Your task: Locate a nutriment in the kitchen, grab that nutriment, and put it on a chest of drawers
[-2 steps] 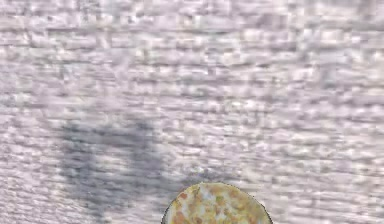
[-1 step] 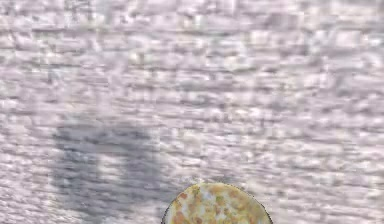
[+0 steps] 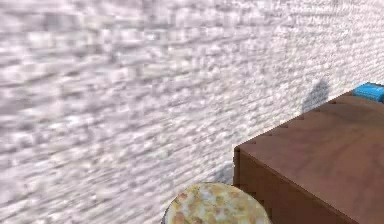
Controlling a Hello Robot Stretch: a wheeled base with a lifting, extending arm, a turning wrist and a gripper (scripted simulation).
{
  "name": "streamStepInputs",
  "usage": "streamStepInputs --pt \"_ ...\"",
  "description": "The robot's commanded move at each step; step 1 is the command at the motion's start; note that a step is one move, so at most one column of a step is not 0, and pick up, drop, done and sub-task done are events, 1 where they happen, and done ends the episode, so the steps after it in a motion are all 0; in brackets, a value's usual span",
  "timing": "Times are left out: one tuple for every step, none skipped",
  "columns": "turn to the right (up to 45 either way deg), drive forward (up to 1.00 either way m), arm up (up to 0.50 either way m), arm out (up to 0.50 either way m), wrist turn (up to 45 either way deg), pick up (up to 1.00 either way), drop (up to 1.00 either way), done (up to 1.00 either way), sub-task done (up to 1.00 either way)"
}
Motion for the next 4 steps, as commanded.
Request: streamStepInputs --pt "0.0 0.10 0.00 0.00 0.0 0.00 0.00 0.00 0.00" --pt "45.0 0.00 0.00 0.00 0.0 0.00 0.00 0.00 0.00" --pt "45.0 0.00 0.00 0.00 0.0 0.00 0.00 0.00 0.00" --pt "21.0 0.00 0.00 0.00 0.0 0.00 0.00 0.00 0.00"
